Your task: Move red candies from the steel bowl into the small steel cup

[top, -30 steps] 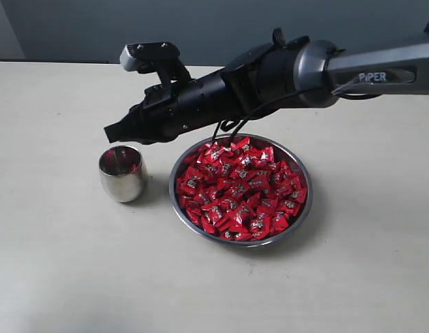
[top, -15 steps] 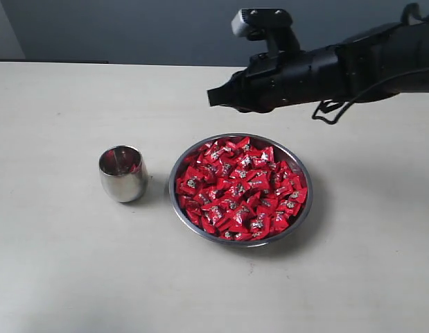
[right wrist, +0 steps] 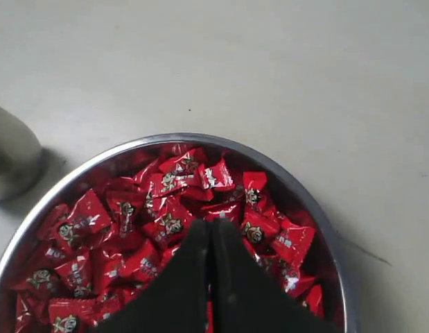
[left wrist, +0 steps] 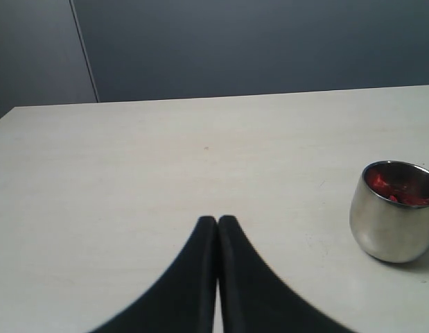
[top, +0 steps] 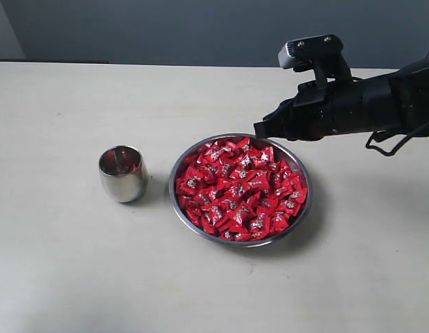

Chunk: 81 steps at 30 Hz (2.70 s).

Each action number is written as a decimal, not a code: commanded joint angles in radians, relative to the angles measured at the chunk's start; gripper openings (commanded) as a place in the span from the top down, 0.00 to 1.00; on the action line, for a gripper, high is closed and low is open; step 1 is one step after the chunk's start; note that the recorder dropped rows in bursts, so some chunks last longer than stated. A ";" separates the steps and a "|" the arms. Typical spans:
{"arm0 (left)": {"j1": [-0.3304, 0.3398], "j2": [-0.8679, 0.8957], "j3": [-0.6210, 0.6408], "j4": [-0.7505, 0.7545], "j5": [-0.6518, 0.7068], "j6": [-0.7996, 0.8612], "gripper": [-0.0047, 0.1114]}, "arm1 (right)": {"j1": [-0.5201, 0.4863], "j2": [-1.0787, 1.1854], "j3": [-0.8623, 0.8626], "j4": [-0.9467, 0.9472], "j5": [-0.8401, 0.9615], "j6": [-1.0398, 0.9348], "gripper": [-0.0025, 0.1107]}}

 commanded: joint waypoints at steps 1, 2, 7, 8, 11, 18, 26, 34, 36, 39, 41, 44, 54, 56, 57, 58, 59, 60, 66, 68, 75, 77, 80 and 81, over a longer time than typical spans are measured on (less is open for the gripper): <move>0.001 -0.004 0.004 -0.003 -0.002 -0.002 0.96 | -0.006 0.012 0.002 -0.109 0.004 0.128 0.98; 0.001 -0.004 0.004 -0.003 -0.002 -0.002 0.96 | -0.006 0.018 0.002 -0.127 0.004 0.151 0.98; 0.001 -0.004 0.004 -0.003 -0.002 -0.002 0.96 | -0.006 0.041 0.002 -0.125 0.062 0.160 0.98; 0.001 -0.004 0.004 -0.003 -0.002 -0.002 0.96 | -0.006 0.043 0.002 -0.125 0.090 0.162 0.98; 0.001 -0.004 0.004 -0.003 -0.002 -0.002 0.96 | -0.006 0.043 0.002 -0.125 0.155 0.164 0.98; 0.001 -0.004 0.004 -0.003 -0.002 -0.002 0.96 | -0.006 0.050 0.002 -0.214 0.280 0.330 0.86; 0.001 -0.004 0.004 -0.003 -0.002 -0.002 0.96 | -0.004 0.088 0.002 -0.344 0.389 0.531 0.75; 0.001 -0.004 0.004 -0.003 -0.002 -0.002 0.96 | -0.004 0.098 0.002 -0.413 0.419 0.638 0.75; 0.001 -0.004 0.004 -0.003 -0.002 -0.002 0.96 | -0.004 0.098 0.002 -0.413 0.426 0.638 0.75; 0.001 -0.004 0.004 -0.003 -0.002 -0.002 0.96 | -0.004 0.098 0.002 -0.409 0.428 0.645 0.75; 0.001 -0.004 0.004 -0.003 -0.002 -0.002 0.96 | -0.004 0.098 0.002 -0.388 0.422 0.645 0.75; 0.001 -0.004 0.004 -0.003 -0.002 -0.002 0.96 | -0.004 0.105 -0.006 -0.350 0.416 0.645 0.75; 0.001 -0.004 0.004 -0.003 -0.002 -0.002 0.96 | -0.004 0.199 -0.065 -0.417 0.433 0.721 0.75; 0.001 -0.004 0.004 -0.003 -0.002 -0.002 0.96 | 0.009 0.199 -0.065 -0.417 0.433 0.721 0.75; 0.001 -0.004 0.004 -0.003 -0.002 -0.002 0.96 | 0.021 0.199 -0.065 -0.421 0.439 0.721 0.75; 0.001 -0.004 0.004 -0.003 -0.002 -0.002 0.96 | 0.038 0.199 -0.065 -0.437 0.443 0.721 0.75; 0.001 -0.004 0.004 -0.003 -0.002 -0.002 0.96 | 0.053 0.199 -0.066 -0.453 0.440 0.719 0.75; 0.001 -0.004 0.004 -0.003 -0.002 -0.002 0.96 | 0.075 0.199 -0.067 -0.484 0.426 0.717 0.75; 0.001 -0.004 0.004 -0.003 -0.002 -0.002 0.96 | 0.162 0.199 -0.103 -0.614 0.336 0.776 0.93; 0.001 -0.004 0.004 -0.003 -0.002 -0.002 0.96 | 0.167 0.199 -0.130 -0.636 0.353 0.799 0.94; 0.001 -0.004 0.004 -0.003 -0.002 -0.002 0.96 | 0.167 0.193 -0.255 -0.936 0.423 0.927 0.96; 0.001 -0.004 0.004 -0.003 -0.002 -0.002 0.96 | 0.174 0.191 -0.271 -1.056 0.430 0.985 0.98; 0.001 -0.004 0.004 -0.003 -0.002 -0.002 0.96 | 0.185 0.179 -0.273 -1.119 0.436 1.029 0.98; 0.001 -0.004 0.004 -0.003 -0.002 -0.002 0.96 | 0.188 0.174 -0.273 -1.122 0.436 1.035 0.98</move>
